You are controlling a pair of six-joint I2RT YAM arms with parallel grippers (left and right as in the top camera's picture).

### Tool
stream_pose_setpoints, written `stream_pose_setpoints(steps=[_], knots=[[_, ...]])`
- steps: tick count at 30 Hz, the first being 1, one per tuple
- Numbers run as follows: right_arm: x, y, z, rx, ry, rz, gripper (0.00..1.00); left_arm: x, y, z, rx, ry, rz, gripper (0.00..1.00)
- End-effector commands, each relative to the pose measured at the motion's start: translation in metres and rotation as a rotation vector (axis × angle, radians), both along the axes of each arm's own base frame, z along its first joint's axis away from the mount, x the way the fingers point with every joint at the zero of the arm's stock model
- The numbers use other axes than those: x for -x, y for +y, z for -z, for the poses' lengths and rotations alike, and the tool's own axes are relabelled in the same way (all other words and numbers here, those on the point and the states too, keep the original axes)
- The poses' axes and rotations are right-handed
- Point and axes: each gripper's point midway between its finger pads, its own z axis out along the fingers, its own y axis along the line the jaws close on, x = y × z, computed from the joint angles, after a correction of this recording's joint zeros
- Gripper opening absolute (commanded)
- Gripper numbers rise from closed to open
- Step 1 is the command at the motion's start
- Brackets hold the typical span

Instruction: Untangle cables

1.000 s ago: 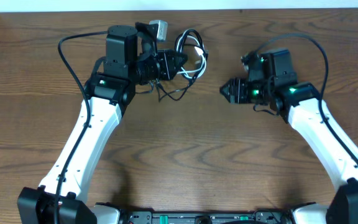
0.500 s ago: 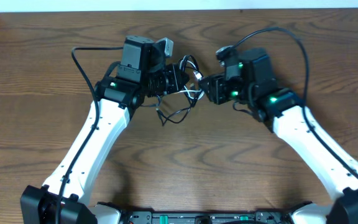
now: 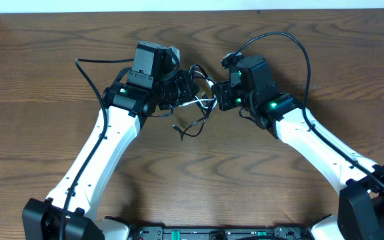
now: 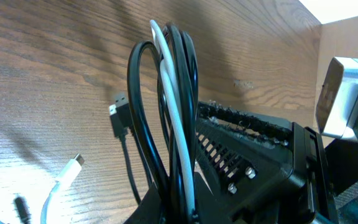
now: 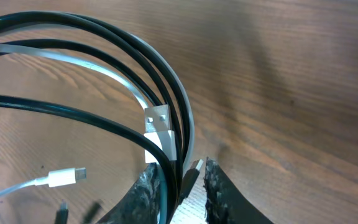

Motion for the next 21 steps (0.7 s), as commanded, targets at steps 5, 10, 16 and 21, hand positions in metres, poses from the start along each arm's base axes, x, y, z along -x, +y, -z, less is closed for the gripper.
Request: stream_pose_setpoints(steps=[5,10,16,21], knots=[[-0.001,0.009,0.028,0.045,0.039,-0.008,0.14,-0.001,0.000,-0.005,0.002,-0.005,-0.016,0.08],[0.011,0.025,0.018,-0.055,0.072,-0.110,0.01,-0.003,0.003,-0.004,-0.017,-0.014,-0.026,0.07],[0.036,0.033,-0.045,-0.275,0.003,-0.390,0.01,-0.009,0.011,-0.001,-0.067,-0.040,-0.049,0.07],[0.059,0.019,-0.082,-0.459,-0.023,-0.604,0.01,-0.008,0.011,-0.001,-0.083,-0.065,-0.013,0.08]])
